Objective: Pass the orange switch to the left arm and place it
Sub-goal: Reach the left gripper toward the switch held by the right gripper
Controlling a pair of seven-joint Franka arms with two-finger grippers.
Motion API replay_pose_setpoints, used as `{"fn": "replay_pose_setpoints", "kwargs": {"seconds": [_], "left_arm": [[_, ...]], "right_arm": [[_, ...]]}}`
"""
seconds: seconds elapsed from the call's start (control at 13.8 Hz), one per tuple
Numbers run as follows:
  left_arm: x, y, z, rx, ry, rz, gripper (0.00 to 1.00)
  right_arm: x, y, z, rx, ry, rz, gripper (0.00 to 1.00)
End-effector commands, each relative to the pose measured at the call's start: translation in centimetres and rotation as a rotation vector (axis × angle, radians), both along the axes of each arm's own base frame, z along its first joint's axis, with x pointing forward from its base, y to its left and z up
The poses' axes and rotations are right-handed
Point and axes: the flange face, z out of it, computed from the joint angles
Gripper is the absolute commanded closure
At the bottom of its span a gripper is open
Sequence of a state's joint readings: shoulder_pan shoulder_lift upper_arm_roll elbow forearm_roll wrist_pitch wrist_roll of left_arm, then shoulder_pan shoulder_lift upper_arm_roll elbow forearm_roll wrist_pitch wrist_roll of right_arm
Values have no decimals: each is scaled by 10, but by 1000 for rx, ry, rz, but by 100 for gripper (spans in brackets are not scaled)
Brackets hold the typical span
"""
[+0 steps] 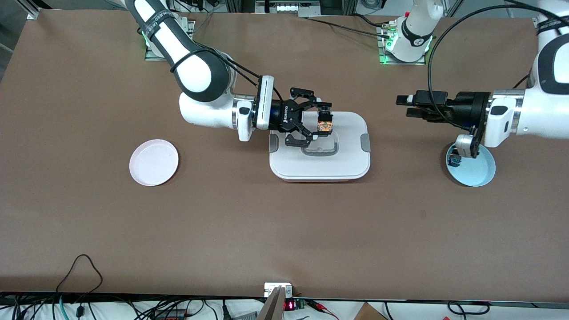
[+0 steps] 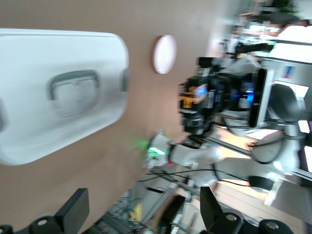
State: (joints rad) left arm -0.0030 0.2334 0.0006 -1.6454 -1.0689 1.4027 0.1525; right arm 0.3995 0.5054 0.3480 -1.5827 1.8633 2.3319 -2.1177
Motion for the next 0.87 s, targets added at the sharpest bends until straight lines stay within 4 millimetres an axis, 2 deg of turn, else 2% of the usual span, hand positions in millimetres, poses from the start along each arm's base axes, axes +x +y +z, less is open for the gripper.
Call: {"fn": "replay_pose_setpoints", "kwargs": {"seconds": [0.0, 0.07, 0.29, 0.36, 0.51, 0.8], "left_arm": [[0, -6, -26, -177, -30, 70, 0], [-1, -14, -36, -217, -45, 89, 0], [-13, -60, -70, -387, -28, 166, 0], [-15, -78, -73, -419, -45, 179, 0], [-17, -101, -73, -413, -77, 192, 0], [-14, -122, -101, -480, -153, 179, 8]], "right_arm": [[3, 5, 2, 11, -26, -22, 100], [3, 5, 2, 11, -26, -22, 100], [4, 4, 1, 10, -26, -24, 100], [4, 4, 2, 10, -28, -23, 100], [4, 4, 2, 11, -27, -24, 99], [4, 4, 2, 11, -27, -24, 100]]}}
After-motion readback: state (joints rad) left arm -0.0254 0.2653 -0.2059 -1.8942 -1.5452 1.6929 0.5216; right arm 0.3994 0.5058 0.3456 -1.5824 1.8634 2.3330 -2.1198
